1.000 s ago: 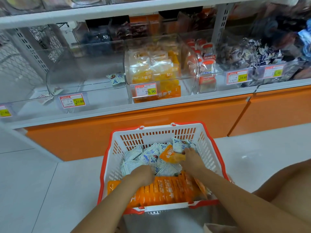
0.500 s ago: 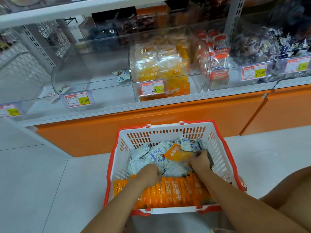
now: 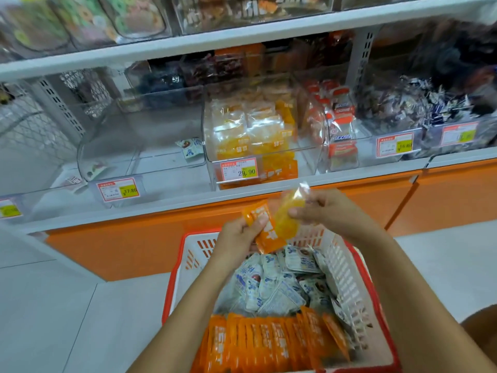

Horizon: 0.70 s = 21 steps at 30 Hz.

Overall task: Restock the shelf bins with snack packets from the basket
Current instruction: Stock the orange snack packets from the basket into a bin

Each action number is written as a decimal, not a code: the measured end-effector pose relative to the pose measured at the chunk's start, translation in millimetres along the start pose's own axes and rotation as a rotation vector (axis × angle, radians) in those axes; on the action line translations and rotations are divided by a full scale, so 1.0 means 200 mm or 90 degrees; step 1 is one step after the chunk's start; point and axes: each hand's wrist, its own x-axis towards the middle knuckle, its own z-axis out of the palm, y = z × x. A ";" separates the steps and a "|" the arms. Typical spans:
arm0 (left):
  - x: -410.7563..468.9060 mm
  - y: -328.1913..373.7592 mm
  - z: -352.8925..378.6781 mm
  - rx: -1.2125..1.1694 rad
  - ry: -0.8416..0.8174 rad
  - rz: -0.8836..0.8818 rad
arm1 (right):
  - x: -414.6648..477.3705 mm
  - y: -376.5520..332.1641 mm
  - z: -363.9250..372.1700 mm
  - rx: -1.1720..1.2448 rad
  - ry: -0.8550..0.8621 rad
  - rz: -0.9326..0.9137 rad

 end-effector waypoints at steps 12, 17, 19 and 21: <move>0.26 0.51 -0.23 0.339 0.336 0.325 | 0.25 -0.39 -0.31 -0.304 0.566 -0.190; 0.41 0.45 -0.30 0.352 0.306 0.228 | 0.59 -0.50 -0.31 -0.557 0.438 -0.068; 0.44 0.42 -0.32 0.364 0.315 0.213 | 0.72 -0.50 -0.29 -0.611 0.407 -0.053; 0.45 0.40 -0.34 0.372 0.315 0.208 | 0.81 -0.51 -0.27 -0.666 0.403 -0.043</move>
